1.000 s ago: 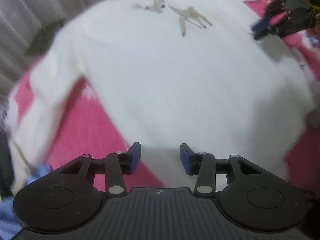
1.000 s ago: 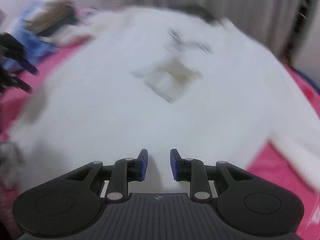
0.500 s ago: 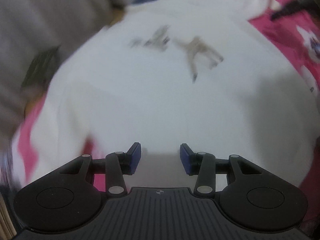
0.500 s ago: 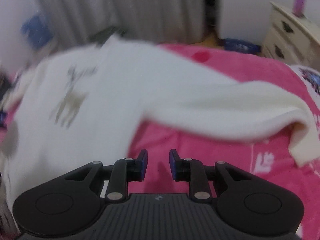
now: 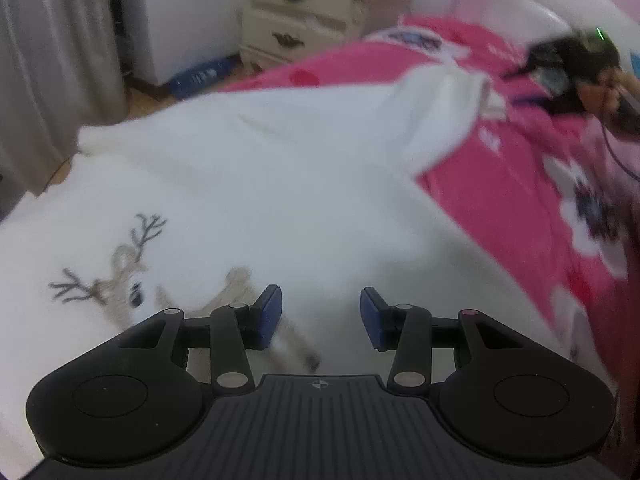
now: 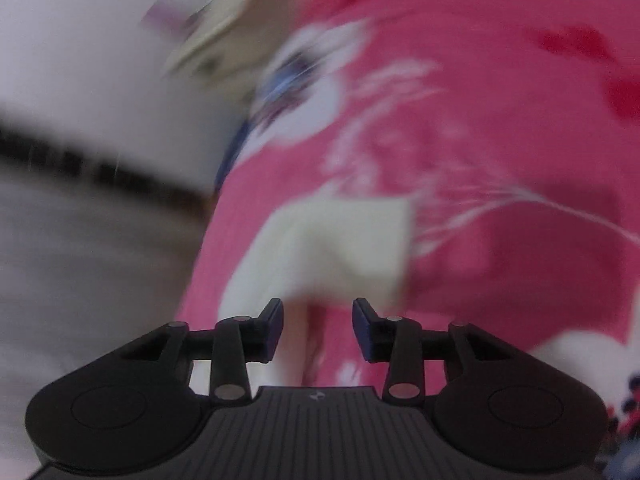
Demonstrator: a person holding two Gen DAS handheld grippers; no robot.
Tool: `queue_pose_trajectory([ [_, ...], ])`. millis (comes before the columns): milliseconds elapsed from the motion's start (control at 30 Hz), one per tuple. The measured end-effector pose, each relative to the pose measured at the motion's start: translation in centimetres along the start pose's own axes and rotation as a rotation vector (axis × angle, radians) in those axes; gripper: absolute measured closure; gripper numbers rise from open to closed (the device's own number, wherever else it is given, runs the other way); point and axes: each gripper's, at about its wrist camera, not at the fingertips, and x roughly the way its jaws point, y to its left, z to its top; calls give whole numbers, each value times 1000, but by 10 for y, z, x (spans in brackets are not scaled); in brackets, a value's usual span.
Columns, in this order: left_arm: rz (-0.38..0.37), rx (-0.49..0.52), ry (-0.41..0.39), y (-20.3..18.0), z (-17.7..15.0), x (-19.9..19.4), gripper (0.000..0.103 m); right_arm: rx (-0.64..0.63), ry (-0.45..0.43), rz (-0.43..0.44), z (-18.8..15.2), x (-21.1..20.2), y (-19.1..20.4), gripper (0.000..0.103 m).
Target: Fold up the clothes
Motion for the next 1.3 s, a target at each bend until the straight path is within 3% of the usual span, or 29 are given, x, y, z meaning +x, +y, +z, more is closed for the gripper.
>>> queue_pose_trajectory([
  [67,-10,-37,-8,-1,-2,3,60,160,27,62,-6,1,-18,54],
  [167,-21,-74,9,-1,-5,6,60,275,71,123,-36,16,-22,49],
  [233,-6,-64,20,-3,-9,8,60,255,77,84,-45,29,-18,48],
  [333,7,-43,22,-8,-14,5,59,232,16,-24,-49,44,-18,48],
  [500,19,11,32,-18,-17,6,56,242,-68,4,-59,63,-23,45],
  [600,21,25,34,-23,-16,10,56,157,-71,-8,-68,70,-3,46],
  [633,22,27,34,-24,-16,11,55,124,-72,-13,-71,73,5,51],
  [700,25,32,36,-26,-16,12,55,14,-69,-41,-79,74,21,89],
  [733,27,36,38,-26,-16,13,55,-27,-67,-48,-85,73,28,97],
  [900,30,35,50,-26,-12,15,55,-276,-187,-71,-92,28,83,97],
  [1000,30,46,53,-26,-12,16,55,-457,-225,-150,-73,-1,117,98],
  [1033,29,52,53,-26,-13,16,55,-519,-222,-197,-83,1,129,98],
  [1133,29,62,58,-25,-14,16,55,-590,-160,-321,-71,19,125,98],
  [1233,34,62,64,-25,-14,15,55,-608,-137,-376,-56,37,111,98],
  [1300,37,67,67,-25,-14,15,55,-625,-135,-421,-68,54,100,98],
])
